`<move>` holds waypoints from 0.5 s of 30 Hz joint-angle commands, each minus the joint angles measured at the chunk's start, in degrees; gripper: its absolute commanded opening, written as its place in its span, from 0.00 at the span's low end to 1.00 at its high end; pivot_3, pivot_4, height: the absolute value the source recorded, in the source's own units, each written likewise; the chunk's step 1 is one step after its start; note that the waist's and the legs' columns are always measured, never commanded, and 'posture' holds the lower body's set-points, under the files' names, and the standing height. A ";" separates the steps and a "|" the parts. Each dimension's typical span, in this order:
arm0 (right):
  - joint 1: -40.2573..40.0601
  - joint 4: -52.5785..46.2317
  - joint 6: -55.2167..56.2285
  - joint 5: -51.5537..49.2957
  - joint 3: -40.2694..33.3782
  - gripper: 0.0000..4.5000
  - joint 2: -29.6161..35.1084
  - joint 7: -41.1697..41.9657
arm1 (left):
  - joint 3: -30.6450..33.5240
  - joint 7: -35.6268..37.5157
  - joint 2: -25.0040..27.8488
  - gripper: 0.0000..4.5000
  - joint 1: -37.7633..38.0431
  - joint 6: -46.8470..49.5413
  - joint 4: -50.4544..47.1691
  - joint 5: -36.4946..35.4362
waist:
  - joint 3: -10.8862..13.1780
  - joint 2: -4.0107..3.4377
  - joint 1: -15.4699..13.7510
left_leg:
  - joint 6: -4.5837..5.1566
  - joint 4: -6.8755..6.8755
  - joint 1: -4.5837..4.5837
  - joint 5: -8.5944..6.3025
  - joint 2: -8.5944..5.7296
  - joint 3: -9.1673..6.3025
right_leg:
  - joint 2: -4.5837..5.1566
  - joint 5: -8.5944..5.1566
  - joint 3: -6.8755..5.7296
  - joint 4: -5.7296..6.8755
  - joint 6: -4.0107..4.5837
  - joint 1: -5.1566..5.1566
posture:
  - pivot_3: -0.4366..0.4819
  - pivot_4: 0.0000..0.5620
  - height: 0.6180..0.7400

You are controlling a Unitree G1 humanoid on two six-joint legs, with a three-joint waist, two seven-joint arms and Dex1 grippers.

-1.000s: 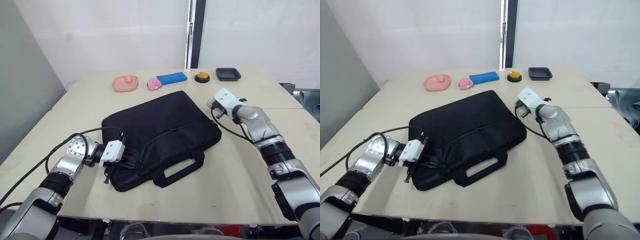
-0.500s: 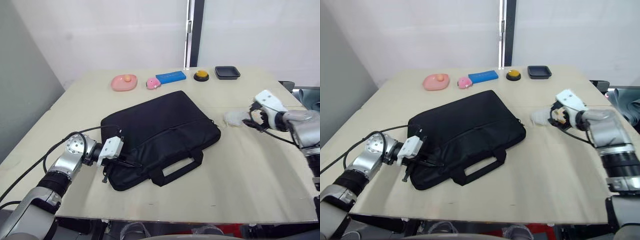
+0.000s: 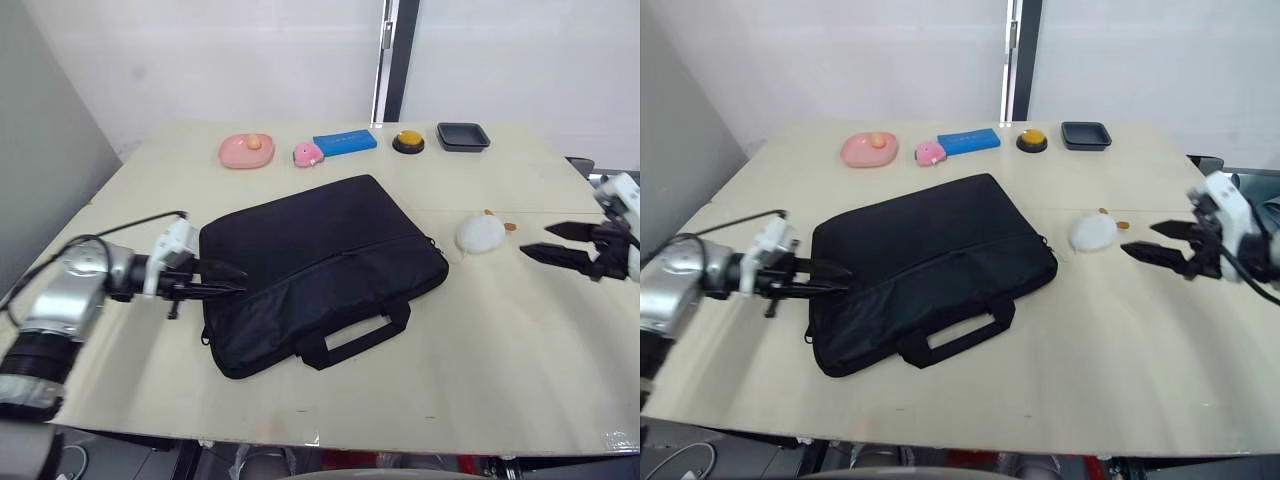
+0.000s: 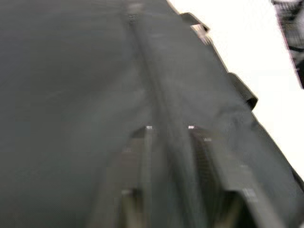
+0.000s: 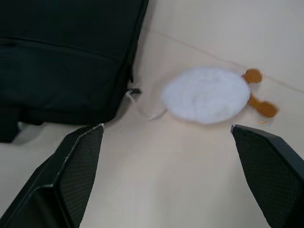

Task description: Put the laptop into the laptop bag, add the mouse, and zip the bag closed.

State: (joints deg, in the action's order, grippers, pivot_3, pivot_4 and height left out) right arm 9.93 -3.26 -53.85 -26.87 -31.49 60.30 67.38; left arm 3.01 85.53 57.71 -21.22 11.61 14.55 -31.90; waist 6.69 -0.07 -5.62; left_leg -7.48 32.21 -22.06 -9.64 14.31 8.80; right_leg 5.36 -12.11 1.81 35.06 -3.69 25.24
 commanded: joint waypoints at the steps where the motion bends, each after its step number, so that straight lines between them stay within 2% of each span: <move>1: -3.55 -2.16 1.69 -2.05 -6.48 1.00 1.48 1.28 | 8.38 -1.23 5.58 0.67 2.08 8.33 -2.23 -3.51 | 0.00 0.01 0.11 | 0.03 0.05 0.00 -0.04 0.00 0.02 | 0.01 -0.01 0.01 -0.02 0.01 -0.02 | 0.48 0.27 1.00; 5: -7.49 -2.00 2.75 -2.78 -9.34 1.00 1.14 1.03 | 17.24 -0.72 12.89 0.98 9.11 14.62 0.12 -2.87 | 0.05 0.06 0.43 | 0.01 0.21 0.08 -0.09 0.01 0.03 | 0.03 -0.01 0.05 0.08 0.02 -0.09 | 0.48 0.27 1.00; 7: -8.31 -0.83 3.49 -3.05 -10.04 1.00 1.37 0.77 | 21.13 0.65 15.82 1.00 14.23 17.37 1.33 -1.99 | 0.08 0.09 0.55 | 0.00 0.25 0.12 -0.11 0.03 0.03 | 0.02 -0.01 0.05 0.14 0.01 -0.11 | 0.48 0.27 1.00; 10: -8.70 1.54 4.78 -2.78 -10.57 1.00 1.82 0.40 | 27.92 1.08 16.93 1.00 20.38 17.20 1.70 -0.40 | 0.10 0.11 0.43 | -0.03 0.39 0.17 -0.13 0.04 0.02 | 0.04 -0.01 0.07 0.14 0.01 -0.19 | 0.48 0.27 1.00; 15: -8.76 2.65 5.96 -3.24 -10.72 1.00 2.17 0.08 | 34.31 -0.60 16.74 1.00 21.51 20.99 3.76 -1.42 | 0.15 0.20 -0.11 | -0.09 0.56 0.18 -0.20 0.03 -0.15 | 0.06 -0.01 -0.05 0.20 0.01 -0.34 | 0.48 0.27 1.00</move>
State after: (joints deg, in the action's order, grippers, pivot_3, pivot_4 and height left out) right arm 1.04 -0.34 -48.80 -29.02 -39.77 60.94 67.54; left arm 34.38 84.80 73.48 0.29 31.85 17.98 -32.96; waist 6.84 0.13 -5.73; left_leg -7.55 32.81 -21.89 -9.84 14.34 8.64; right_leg 5.42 -12.12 1.77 35.27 -3.67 24.88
